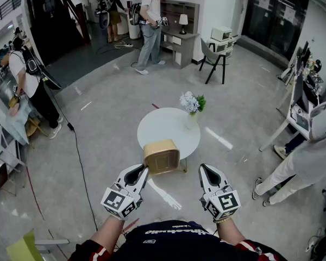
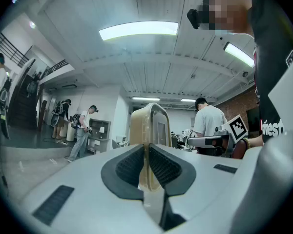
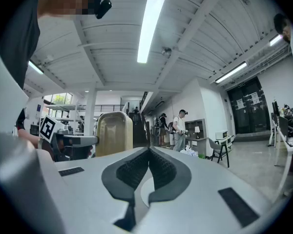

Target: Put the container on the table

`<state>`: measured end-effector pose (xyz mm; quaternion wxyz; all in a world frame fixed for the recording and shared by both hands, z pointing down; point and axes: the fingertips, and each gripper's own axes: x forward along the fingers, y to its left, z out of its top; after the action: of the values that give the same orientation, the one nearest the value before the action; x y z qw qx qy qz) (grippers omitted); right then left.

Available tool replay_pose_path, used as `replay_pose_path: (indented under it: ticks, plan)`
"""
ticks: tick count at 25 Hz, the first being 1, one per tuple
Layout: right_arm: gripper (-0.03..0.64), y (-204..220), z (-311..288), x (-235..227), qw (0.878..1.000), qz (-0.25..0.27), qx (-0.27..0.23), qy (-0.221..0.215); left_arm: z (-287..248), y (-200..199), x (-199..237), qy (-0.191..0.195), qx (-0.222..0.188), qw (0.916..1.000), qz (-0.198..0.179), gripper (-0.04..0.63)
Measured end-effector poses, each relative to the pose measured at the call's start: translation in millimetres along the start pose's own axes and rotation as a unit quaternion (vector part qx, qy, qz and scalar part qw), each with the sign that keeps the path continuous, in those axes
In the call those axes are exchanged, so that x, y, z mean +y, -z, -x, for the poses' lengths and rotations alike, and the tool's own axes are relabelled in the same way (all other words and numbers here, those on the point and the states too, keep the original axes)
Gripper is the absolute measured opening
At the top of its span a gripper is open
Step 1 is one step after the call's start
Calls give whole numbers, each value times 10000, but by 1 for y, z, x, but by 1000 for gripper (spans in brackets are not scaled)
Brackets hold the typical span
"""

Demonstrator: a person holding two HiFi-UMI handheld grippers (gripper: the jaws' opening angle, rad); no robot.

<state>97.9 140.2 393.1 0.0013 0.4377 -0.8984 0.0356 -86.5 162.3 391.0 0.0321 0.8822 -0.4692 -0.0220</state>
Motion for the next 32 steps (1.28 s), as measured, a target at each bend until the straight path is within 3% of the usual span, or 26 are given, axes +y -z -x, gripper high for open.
replay_pose_path:
  ticks: [14, 32]
  plan:
    - [5, 9, 9, -2, 9999, 115, 33, -70, -4, 10, -13, 47, 44, 10000, 11, 48]
    - [8, 16, 26, -17, 9994, -103, 120, -307, -14, 14, -38, -95, 100, 9999, 19, 48]
